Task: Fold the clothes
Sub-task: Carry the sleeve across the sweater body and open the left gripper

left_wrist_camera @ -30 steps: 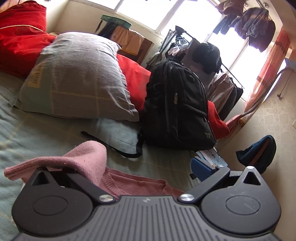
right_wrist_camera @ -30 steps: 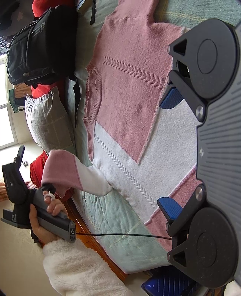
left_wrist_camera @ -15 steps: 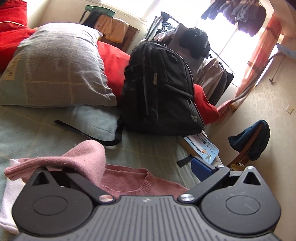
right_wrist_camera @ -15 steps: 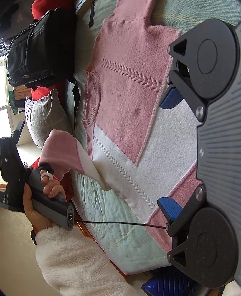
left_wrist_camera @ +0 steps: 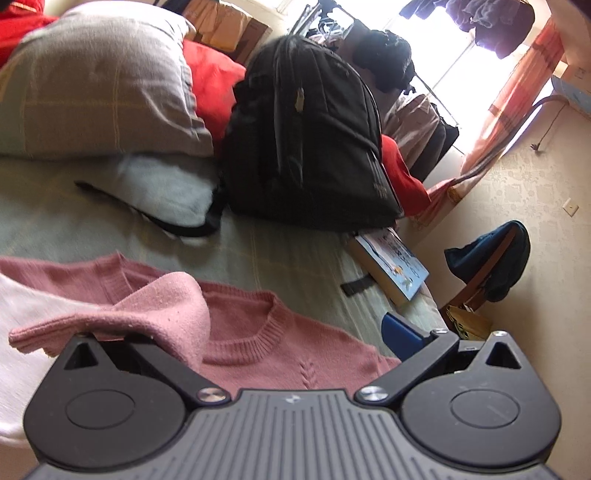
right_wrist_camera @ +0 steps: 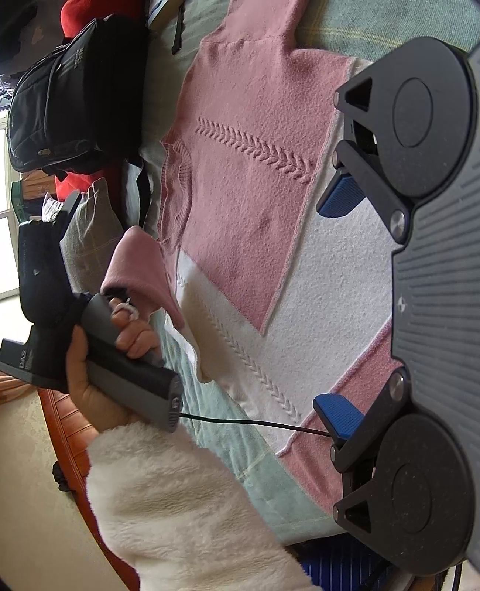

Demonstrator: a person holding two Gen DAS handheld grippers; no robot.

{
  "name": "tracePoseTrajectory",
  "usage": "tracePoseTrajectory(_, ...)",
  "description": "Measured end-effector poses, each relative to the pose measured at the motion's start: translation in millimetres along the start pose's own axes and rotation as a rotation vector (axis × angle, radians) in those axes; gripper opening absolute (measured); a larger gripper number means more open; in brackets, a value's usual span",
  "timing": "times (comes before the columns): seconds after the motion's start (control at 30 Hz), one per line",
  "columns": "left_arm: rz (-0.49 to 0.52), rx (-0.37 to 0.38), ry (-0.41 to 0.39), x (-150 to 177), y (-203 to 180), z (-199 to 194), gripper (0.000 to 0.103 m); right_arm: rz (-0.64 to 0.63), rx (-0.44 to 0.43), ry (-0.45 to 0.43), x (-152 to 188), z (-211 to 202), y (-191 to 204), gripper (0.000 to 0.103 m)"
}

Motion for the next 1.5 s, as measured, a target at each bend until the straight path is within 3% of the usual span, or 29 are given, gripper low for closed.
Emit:
tracePoseTrajectory(0.4, 0.054, -0.005, 0.133, 55, 8, 30, 0.102, 0.008, 0.018, 0.032, 7, 4, -3, 0.103)
tracePoseTrajectory(0.7, -0.11, 0.09, 0.126, 77, 31, 17, 0.102, 0.023, 0.022, 0.039, 8, 8, -7, 0.103)
tracePoseTrajectory(0.97, -0.265, 0.039, 0.043, 68, 61, 1, 0.102, 0.043, 0.028, 0.039, 8, 10, -13, 0.103)
tracePoseTrajectory(1.13, -0.215, 0.051, -0.012, 56, 47, 2, 0.102, 0.034, 0.028, 0.047, 9, 11, -11, 0.103)
tracePoseTrajectory(1.27, -0.145, 0.146, -0.043, 52, 25, -1, 0.102, 0.032, 0.035, 0.049, 8, 12, -10, 0.103)
tracePoseTrajectory(1.37, -0.114, 0.212, -0.01, 54, 14, -1, 0.102, 0.034, 0.044, 0.051, 9, 12, -10, 0.103)
tracePoseTrajectory(1.5, -0.059, 0.241, 0.02, 56, 6, -6, 0.102, 0.032, 0.055, 0.053, 8, 12, -9, 0.103)
Point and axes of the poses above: each gripper's, at about its wrist camera, not at the fingertips, and z roughly the way its jaws point, y to its left, x to its underside, the point moved 5 cm from there along z, roughly the way its jaws point, and after that the axes turned 2 degrees about -y, right-handed, at the moved point
